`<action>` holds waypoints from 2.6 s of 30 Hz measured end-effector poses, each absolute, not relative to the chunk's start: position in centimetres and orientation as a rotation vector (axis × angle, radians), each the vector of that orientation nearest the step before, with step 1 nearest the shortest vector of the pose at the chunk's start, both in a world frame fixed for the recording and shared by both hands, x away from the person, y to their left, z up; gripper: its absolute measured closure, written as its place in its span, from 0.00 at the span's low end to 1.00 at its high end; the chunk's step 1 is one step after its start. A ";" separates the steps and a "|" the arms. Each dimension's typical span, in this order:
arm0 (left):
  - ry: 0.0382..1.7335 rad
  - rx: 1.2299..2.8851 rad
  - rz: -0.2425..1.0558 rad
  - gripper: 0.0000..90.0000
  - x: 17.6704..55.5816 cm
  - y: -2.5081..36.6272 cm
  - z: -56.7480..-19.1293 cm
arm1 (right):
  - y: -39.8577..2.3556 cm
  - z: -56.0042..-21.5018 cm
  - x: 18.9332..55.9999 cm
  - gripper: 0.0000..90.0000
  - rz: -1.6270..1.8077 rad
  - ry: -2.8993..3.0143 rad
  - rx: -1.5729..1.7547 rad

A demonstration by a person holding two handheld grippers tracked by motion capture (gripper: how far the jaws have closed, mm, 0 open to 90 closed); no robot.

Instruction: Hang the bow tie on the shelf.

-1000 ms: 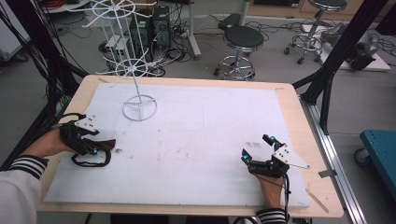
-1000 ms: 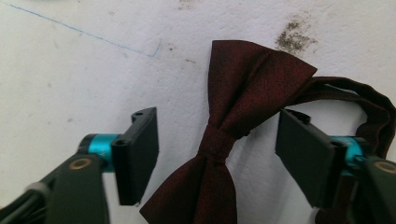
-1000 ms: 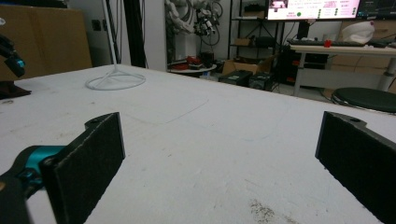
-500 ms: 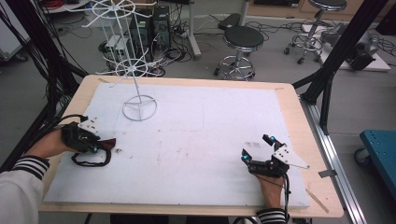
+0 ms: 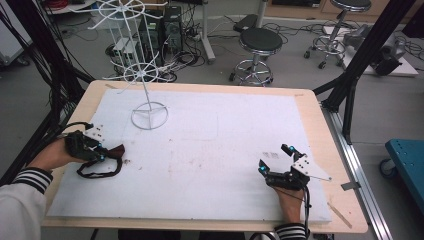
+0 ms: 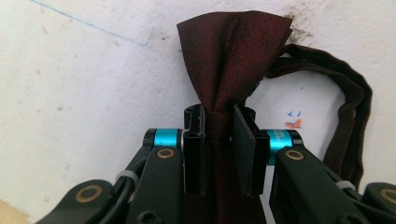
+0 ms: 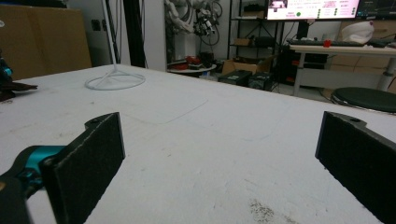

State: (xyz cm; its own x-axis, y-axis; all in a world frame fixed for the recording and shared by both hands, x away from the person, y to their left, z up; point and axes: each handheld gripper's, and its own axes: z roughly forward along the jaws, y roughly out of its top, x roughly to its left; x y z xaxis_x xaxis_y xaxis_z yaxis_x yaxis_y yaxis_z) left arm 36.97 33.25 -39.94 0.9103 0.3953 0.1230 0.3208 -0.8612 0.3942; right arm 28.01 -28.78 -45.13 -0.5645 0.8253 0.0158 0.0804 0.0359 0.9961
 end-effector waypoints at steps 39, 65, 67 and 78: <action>0.665 2.177 0.466 0.84 35.2 34.7 -34.6 | -28.8 -45.1 28.1 0.01 1.587 1.710 0.920; 0.599 1.810 0.534 0.84 34.4 34.4 -31.0 | -28.8 -45.1 28.1 0.01 1.583 1.711 0.920; 0.594 1.803 0.535 0.84 34.4 34.2 -30.8 | -28.8 -45.1 28.0 0.01 1.584 1.711 0.921; 0.593 1.717 0.577 0.84 34.7 33.3 -29.3 | -28.8 -45.1 28.0 0.01 1.587 1.709 0.929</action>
State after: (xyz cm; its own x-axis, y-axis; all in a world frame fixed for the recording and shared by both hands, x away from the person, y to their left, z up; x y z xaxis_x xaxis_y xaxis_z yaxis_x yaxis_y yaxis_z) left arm 34.67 33.35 -29.30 0.7493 0.6586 0.0684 0.0866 -0.1999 0.9760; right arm 28.02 -28.80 -45.13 -0.5600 0.8282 0.0214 0.0825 0.0300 0.9961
